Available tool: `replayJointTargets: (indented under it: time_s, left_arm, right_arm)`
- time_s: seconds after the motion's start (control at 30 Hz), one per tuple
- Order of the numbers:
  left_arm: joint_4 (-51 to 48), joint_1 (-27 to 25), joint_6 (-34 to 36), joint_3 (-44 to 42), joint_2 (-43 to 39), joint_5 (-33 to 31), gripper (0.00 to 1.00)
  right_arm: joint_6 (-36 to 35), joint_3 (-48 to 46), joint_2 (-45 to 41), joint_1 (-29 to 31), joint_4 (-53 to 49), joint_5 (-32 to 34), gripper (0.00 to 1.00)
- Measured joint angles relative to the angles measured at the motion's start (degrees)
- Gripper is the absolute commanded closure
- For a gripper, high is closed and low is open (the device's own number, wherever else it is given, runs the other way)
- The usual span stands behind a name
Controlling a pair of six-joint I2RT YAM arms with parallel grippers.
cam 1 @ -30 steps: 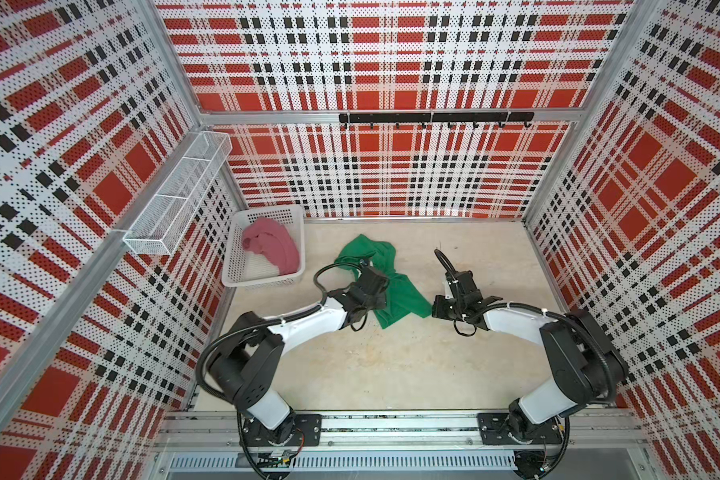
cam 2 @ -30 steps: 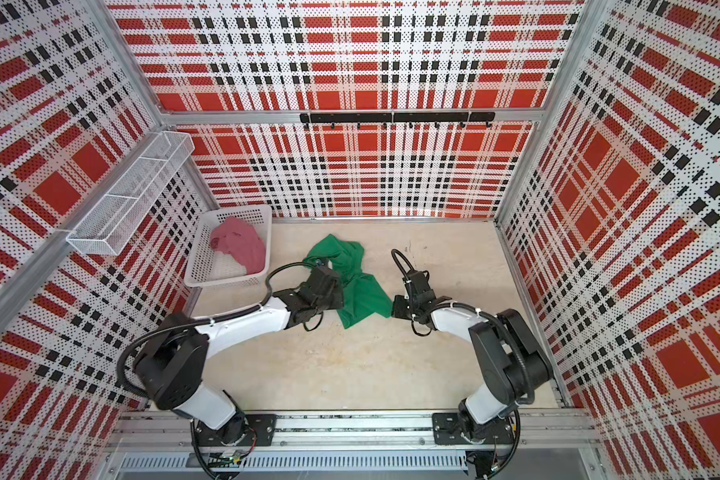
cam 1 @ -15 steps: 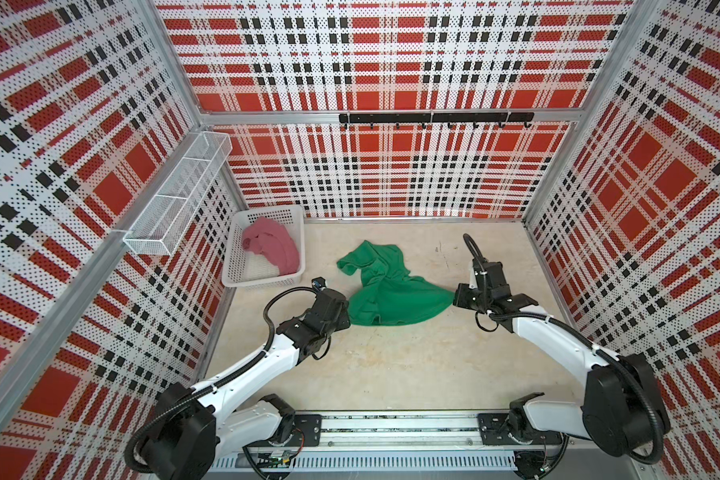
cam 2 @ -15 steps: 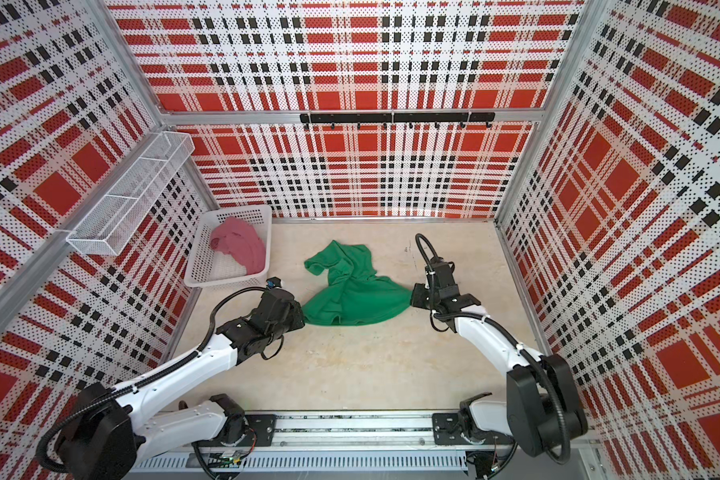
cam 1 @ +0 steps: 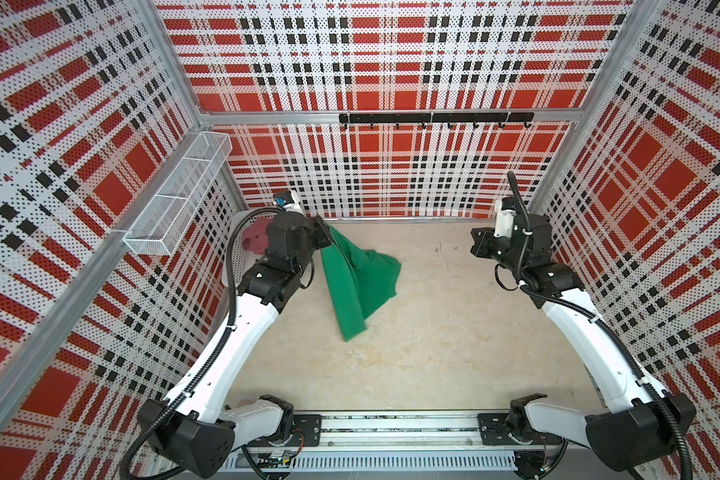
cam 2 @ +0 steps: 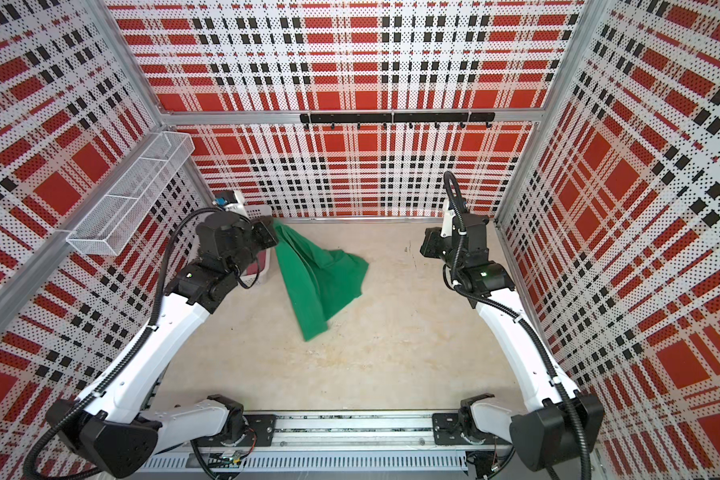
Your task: Fold and stack the tank tops
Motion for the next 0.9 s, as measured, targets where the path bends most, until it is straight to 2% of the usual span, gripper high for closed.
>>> replayJointTargets:
  time_s: [0.1,0.27,0.37,0.43,0.57,0.7,0.8,0.9]
  left_arm:
    - [1.9,0.0,0.4,-1.2,-0.4,1.6,1.0]
    - [2.6,-0.1,-0.6,-9.7,0.2,4.8,1.0]
    - [2.3,-0.8,-1.6,-11.2,2.5,6.7,1.0]
    - [3.0,-2.1,-1.9,-10.9,4.2,7.6,1.0]
    - [4.1,-5.4,-2.5,-8.6,7.5,8.5,1.0]
    - [5.6,-6.5,-3.3,-8.1,7.5,8.7,1.0]
    - [5.6,-5.1,-3.9,-8.7,5.2,8.2,1.0]
    - [5.2,-1.4,-4.3,-11.9,-0.7,8.0,1.0]
  right_arm:
    - [1.1,-2.6,0.7,1.9,1.9,-1.6,1.0]
    - [4.1,-17.3,5.2,8.9,1.9,-2.8,1.0]
    - [6.9,-25.0,6.2,9.3,1.3,-3.6,1.0]
    - [8.6,-26.3,7.2,9.4,1.9,-4.3,0.97]
    - [12.1,-25.1,13.4,12.5,8.6,-5.6,0.95]
    - [14.5,-16.2,27.6,20.0,15.6,-6.6,0.98]
    - [16.5,-10.2,36.3,24.3,22.3,-7.4,0.99]
    - [18.9,-5.5,42.8,27.4,28.0,-8.5,1.0]
